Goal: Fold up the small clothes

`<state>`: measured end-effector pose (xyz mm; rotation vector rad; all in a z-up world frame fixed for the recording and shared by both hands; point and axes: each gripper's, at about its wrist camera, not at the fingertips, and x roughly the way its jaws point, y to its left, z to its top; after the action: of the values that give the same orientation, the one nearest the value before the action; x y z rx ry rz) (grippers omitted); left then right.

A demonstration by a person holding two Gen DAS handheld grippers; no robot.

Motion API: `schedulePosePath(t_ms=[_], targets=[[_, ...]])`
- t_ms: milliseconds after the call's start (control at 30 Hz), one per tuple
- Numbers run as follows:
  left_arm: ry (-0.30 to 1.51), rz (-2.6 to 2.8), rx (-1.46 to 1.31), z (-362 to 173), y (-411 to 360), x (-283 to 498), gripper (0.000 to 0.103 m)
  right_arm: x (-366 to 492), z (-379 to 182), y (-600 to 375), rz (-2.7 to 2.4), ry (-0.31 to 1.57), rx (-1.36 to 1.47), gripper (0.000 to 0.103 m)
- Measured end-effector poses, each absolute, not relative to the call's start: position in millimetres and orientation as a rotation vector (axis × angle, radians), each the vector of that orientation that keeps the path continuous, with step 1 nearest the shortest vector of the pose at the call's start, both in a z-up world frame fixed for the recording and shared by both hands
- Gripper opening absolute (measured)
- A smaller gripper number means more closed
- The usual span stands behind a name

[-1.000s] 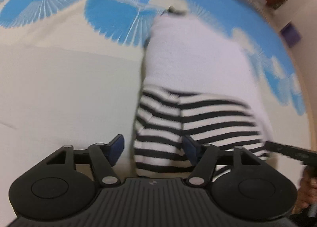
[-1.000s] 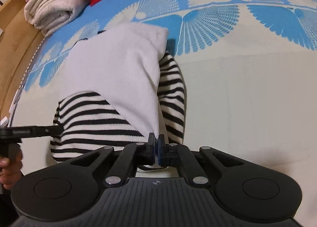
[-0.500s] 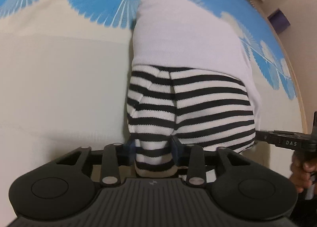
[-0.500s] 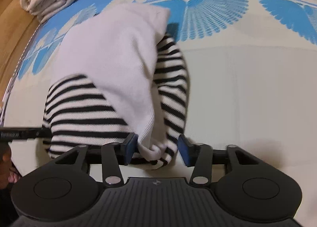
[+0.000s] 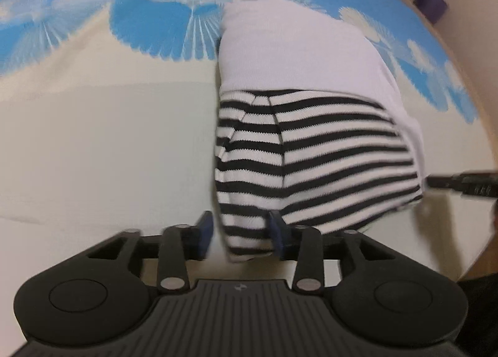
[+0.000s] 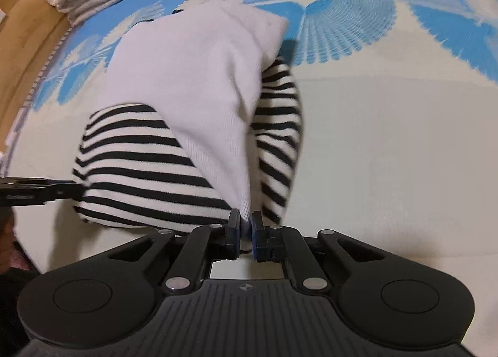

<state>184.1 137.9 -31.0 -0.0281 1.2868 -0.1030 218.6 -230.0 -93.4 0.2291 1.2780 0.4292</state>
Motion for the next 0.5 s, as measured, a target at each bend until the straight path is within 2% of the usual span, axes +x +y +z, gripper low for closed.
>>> schedulePosePath(t_ms=[67,167,200,233,300,333,433,500], targets=[[1.207,-0.028,0.073,-8,135,174,0.073,210,-83,-236,0.303,1.229,0.088,0.008],[1.046,0.001,0.125,34,127,152,0.086,195,-49,-251,0.217,1.088,0.049,0.017],[0.992,0.002,0.132,48,124,142,0.088,186,-34,-256,0.2,1.027,0.077,0.03],[0.933,0.002,0.143,60,119,130,0.089,173,-13,-261,0.173,0.943,0.111,0.05],[0.827,0.003,0.168,82,105,102,0.096,147,16,-264,0.147,0.818,0.151,0.068],[0.785,0.007,0.171,89,99,89,0.098,129,32,-263,0.15,0.754,0.169,0.073],[0.696,0.003,0.159,107,76,49,0.099,84,57,-258,0.184,0.652,0.205,0.081],[0.693,0.005,0.148,108,60,30,0.099,58,62,-250,0.195,0.624,0.213,0.082]])
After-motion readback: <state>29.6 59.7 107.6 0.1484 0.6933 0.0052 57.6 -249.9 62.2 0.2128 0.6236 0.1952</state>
